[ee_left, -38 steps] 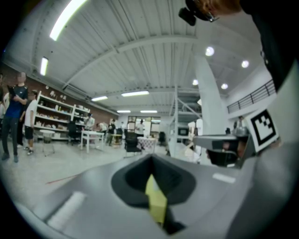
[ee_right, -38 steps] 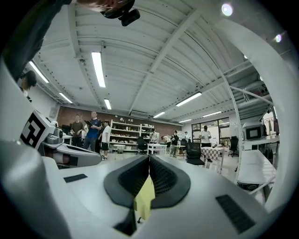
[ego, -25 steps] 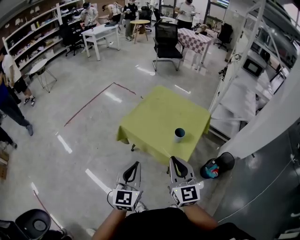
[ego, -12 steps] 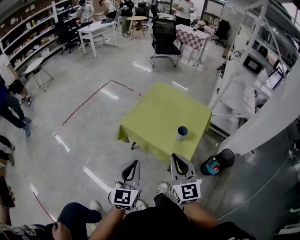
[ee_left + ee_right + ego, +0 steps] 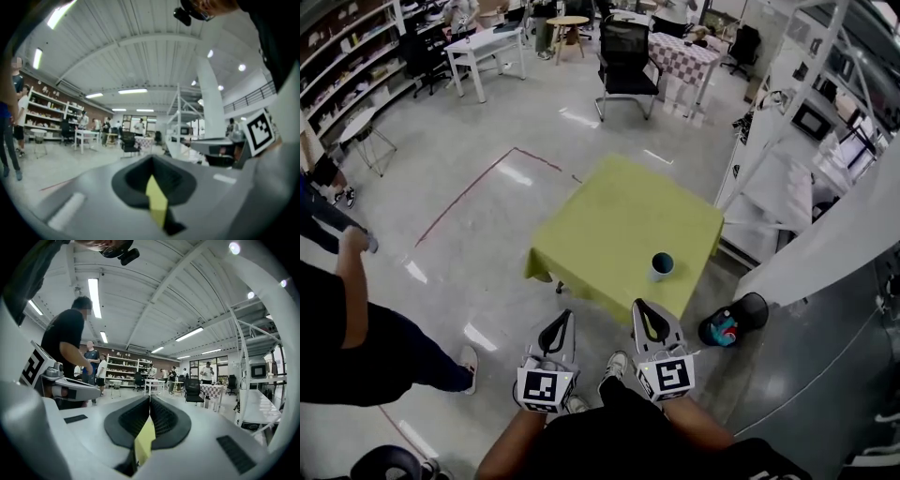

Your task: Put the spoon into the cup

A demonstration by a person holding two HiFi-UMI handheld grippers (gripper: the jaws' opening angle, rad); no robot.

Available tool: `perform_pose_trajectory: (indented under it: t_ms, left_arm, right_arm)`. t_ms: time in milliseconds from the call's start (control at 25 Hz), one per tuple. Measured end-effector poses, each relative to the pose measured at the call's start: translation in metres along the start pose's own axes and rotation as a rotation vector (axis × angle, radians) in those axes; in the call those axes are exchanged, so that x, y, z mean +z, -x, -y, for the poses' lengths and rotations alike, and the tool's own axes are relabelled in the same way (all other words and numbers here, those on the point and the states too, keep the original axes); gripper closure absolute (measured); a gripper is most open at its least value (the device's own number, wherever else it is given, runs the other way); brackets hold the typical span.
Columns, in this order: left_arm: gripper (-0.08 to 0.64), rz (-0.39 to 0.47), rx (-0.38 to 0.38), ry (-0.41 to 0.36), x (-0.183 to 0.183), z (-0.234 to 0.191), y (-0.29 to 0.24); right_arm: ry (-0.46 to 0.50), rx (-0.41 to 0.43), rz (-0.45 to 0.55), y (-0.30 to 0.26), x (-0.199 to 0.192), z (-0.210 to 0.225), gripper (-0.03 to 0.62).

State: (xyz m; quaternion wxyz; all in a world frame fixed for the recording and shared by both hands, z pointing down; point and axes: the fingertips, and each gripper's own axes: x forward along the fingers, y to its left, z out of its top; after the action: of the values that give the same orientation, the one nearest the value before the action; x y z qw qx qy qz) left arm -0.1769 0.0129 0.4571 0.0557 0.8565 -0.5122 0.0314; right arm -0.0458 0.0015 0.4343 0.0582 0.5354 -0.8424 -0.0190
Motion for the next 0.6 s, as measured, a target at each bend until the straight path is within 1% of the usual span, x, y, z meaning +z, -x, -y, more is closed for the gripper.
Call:
perform_pose_trajectory:
  t_ms: [360, 600]
  left_arm:
    - [0.554, -0.018, -0.012, 0.006, 0.001, -0.002, -0.063]
    - [0.554, -0.011, -0.066, 0.002, 0.013, 0.015, -0.111]
  right_arm:
    - [-0.02, 0.006, -0.008, -0.042, -0.011, 0.038, 0.581]
    - [-0.039, 0.001, -0.013, -0.062, -0.016, 0.078, 0.583]
